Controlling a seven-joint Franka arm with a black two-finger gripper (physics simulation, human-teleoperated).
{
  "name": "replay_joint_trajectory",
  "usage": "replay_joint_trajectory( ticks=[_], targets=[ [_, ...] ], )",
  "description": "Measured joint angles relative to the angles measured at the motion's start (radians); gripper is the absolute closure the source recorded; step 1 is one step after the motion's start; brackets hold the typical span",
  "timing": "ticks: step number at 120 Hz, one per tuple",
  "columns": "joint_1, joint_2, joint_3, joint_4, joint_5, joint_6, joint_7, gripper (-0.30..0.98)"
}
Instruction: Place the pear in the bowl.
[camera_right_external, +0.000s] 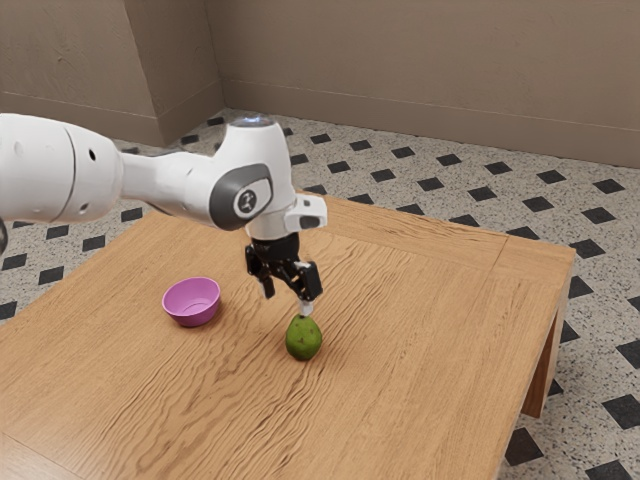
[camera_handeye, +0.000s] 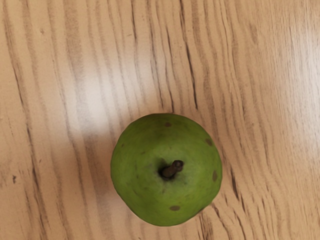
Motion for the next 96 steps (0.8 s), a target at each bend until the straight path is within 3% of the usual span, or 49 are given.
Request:
replay_joint_trajectory(
  ticks=[96],
  targets=[
    [0.0,0.095,-0.013,-0.075,-0.062,0.192,0.003,0.0]
  ],
)
